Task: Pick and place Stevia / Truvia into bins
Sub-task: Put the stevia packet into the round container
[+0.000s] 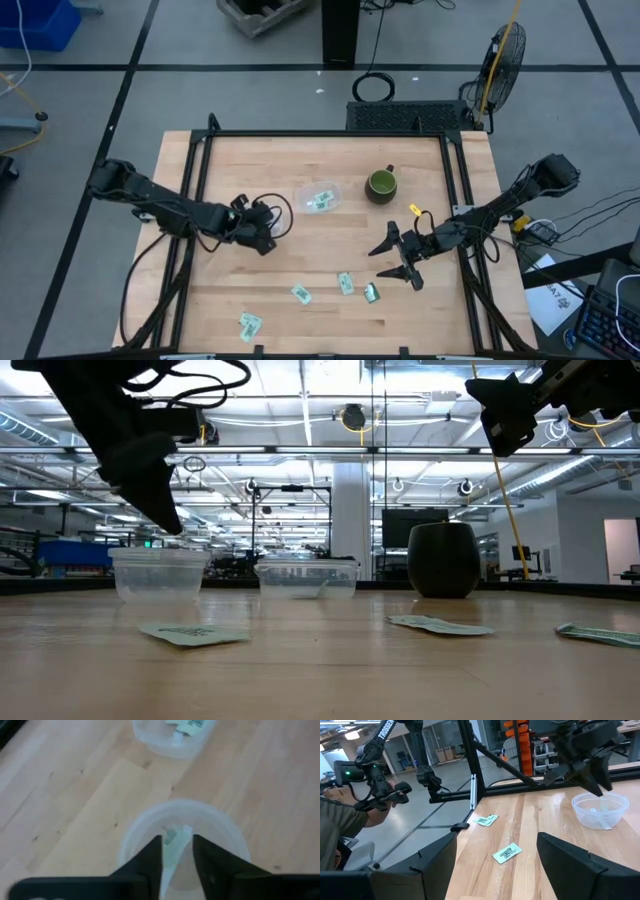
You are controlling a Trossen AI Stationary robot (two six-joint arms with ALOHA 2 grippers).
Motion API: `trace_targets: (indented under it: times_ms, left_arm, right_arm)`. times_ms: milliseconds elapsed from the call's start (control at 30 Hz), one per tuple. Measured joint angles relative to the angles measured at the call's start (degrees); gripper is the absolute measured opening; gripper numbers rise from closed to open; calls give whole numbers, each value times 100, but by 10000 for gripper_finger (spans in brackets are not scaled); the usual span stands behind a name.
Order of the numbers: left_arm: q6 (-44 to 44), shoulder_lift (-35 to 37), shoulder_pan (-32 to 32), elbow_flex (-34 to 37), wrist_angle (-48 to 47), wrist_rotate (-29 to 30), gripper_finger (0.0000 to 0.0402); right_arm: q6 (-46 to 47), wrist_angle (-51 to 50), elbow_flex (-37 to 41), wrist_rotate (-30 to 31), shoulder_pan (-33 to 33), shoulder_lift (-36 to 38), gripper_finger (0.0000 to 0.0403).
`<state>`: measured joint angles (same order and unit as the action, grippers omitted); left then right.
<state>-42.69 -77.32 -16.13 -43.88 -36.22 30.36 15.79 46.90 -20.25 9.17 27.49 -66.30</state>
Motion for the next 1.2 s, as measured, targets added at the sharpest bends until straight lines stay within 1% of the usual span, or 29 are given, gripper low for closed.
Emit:
trace_targets:
  times_ms: [167,233,333,467,533,567,633,700,767,833,900,1033,1100,1200]
  left_arm:
    - [-99,0,36,0,-2,55,208]
    - [-97,-1,36,0,143,-102,236]
    - [169,-4,-5,0,800,-419,267]
    - [1008,-8,-221,-2,2220,-1080,289]
    - [1567,-119,-381,-20,2823,-1387,290]
    - [1793,-197,-457,-22,2977,-1509,289]
    - [1922,-320,-610,-5,2937,-1578,282]
    - [1754,-513,-725,-11,3003,-1566,273]
    - [1410,-727,-833,-8,3032,-1542,264]
    - [1169,-1018,-972,-22,3357,-1549,256]
    - [1065,-1309,-1132,-62,3684,-1687,249]
    - [1048,-1896,-1400,-214,4084,-1841,239]
    - [1084,-2087,-1543,-428,4078,-1740,233]
    - [1380,-2377,-1694,-721,4068,-1570,223]
  right_arm:
    - [2,-2,0,0,0,0,267]
    - [2,-2,0,0,0,0,267]
    - [0,-2,0,2,0,0,267]
    - [-17,-2,0,4,0,0,267]
    - [-15,-2,0,4,0,0,267]
    - [-13,-2,0,4,0,0,267]
    - [-11,-2,0,4,0,0,267]
    - [-2,-11,0,4,0,-2,267]
    - [-1,-6,1,4,0,-4,267]
    - [-2,-6,0,4,0,-4,267]
    - [0,0,0,6,-2,-4,267]
    - [-2,-4,0,131,-4,-6,267]
    - [0,-4,0,133,-9,-5,267]
    - [0,10,0,141,-9,-4,267]
